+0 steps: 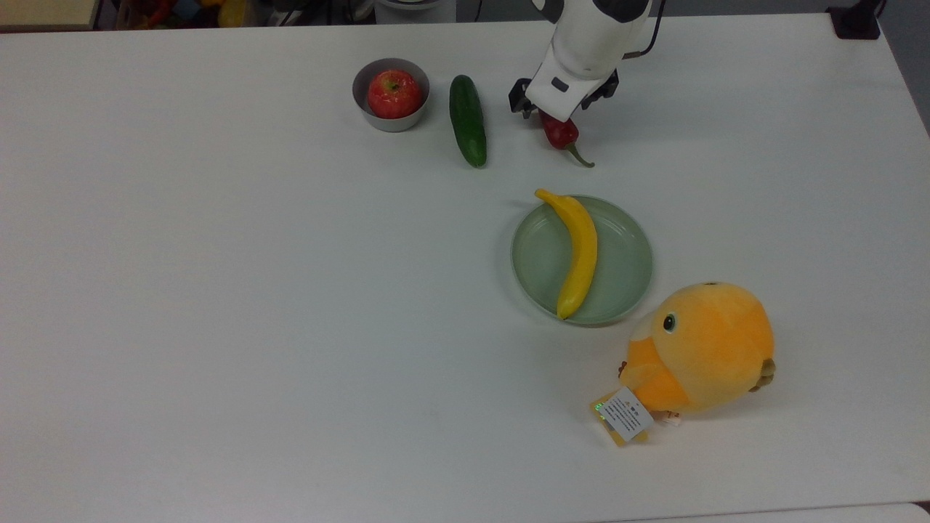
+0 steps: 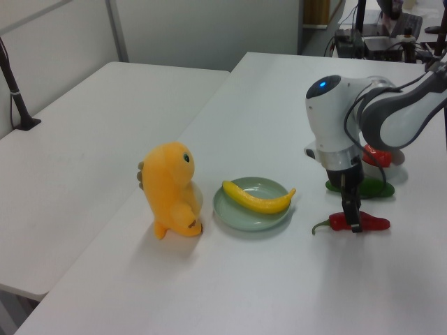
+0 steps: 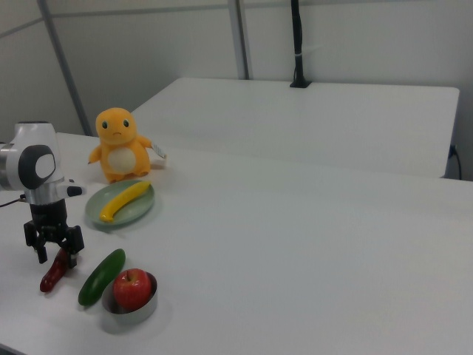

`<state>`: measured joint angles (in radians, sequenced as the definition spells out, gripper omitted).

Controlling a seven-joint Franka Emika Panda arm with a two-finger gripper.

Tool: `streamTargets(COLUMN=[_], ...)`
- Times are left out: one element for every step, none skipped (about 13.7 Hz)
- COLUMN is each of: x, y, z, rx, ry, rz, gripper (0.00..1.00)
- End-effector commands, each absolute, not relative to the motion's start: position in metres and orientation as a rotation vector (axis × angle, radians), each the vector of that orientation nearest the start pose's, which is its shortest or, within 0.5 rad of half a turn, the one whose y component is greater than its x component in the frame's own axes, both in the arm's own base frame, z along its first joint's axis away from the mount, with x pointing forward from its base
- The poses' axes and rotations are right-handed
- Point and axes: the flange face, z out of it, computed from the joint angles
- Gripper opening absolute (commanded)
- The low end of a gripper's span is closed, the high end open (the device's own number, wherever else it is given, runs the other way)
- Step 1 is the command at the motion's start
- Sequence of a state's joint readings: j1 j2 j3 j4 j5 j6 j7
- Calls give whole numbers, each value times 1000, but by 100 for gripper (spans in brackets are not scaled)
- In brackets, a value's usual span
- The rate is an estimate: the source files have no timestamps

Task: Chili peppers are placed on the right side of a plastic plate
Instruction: 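Lower the gripper onto the red chili pepper and close it, then lift the red chili pepper off the table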

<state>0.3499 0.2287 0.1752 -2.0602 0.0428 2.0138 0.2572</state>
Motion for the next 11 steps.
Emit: streamTargets(x=[474, 476, 476, 476, 477, 478, 483, 492, 508, 521, 536], y=[288, 287, 287, 287, 286, 286, 285, 287, 279, 271, 262], z=[302, 303, 303, 303, 304, 308, 318, 334, 355, 375, 394], rx=[-3146, -3156, -3163, -3165, -3166, -3164, -3162, -3154, -3147, -3140, -3134], ry=[-366, -378, -395, -394, -393, -389, -382, -373, -329, -306, -282], rz=[385, 371, 365, 364, 359, 350, 315, 264, 198, 135, 68], gripper=[35, 14, 11, 12, 12, 12, 12, 12, 12, 12, 12])
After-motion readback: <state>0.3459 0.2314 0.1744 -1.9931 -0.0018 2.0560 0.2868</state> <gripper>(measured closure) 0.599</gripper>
